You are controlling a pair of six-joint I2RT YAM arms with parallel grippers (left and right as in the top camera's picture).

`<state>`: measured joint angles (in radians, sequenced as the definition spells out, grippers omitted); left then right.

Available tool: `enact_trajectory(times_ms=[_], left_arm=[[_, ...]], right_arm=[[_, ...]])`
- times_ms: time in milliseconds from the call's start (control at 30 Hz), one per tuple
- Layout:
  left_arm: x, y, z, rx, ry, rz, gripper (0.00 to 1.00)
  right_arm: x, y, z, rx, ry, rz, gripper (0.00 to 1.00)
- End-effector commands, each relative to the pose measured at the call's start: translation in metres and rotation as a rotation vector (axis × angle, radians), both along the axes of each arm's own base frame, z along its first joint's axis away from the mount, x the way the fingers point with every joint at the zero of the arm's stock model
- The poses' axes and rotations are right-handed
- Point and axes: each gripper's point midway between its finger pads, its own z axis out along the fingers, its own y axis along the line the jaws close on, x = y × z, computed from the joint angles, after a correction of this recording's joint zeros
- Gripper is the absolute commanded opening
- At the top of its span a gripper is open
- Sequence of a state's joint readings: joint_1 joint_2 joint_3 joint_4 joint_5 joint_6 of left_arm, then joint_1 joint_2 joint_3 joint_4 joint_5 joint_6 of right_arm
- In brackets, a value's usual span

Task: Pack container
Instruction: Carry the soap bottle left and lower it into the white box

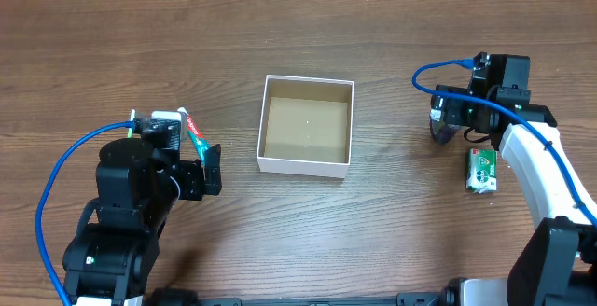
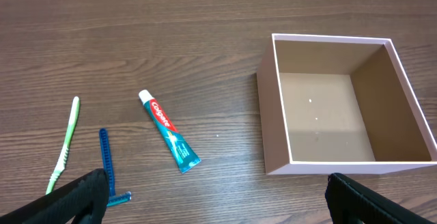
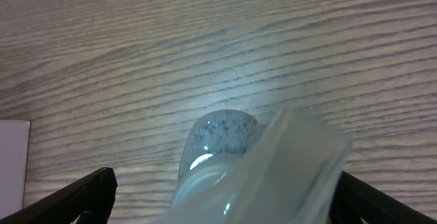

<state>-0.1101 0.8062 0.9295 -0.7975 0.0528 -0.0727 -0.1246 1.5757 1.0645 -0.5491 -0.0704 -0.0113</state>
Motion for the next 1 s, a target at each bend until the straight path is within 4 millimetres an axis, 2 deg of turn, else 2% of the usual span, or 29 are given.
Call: enact_trajectory(times_ms=[0, 200, 333, 467, 600, 700, 967], left_arm=[[0.001, -0.002, 0.011, -0.015, -0.024, -0.007, 1.0], [0.001, -0.002, 0.011, -0.016, -0.023, -0.008, 1.0], [0.001, -0.002, 0.011, -0.016, -0.023, -0.008, 1.0], [0.001, -0.002, 0.011, -0.016, -0.023, -0.008, 1.0], [0.001, -0.002, 0.011, -0.016, -0.023, -0.008, 1.0], [0.001, -0.002, 0.011, -0.016, -0.023, -0.008, 1.0], [0.001, -0.002, 0.011, -0.015, -0.024, -0.007, 1.0]], right_arm=[[0.0, -0.004, -0.004, -0.007, -0.002, -0.015, 0.93], [-0.002, -0.004, -0.007, -0.006, 0.01, -0.015, 0.73], [-0.007, -0.007, -0.015, -0.017, 0.046, -0.024, 0.67], [-0.009, -0.006, -0.036, -0.007, 0.102, -0.022, 0.67], [-0.006, -0.006, -0.035, -0.009, 0.09, -0.022, 0.67], [-0.001, -0.007, -0.033, -0.011, 0.069, -0.023, 0.64], [0.021, -0.014, -0.005, -0.047, -0.07, -0.04, 0.75]])
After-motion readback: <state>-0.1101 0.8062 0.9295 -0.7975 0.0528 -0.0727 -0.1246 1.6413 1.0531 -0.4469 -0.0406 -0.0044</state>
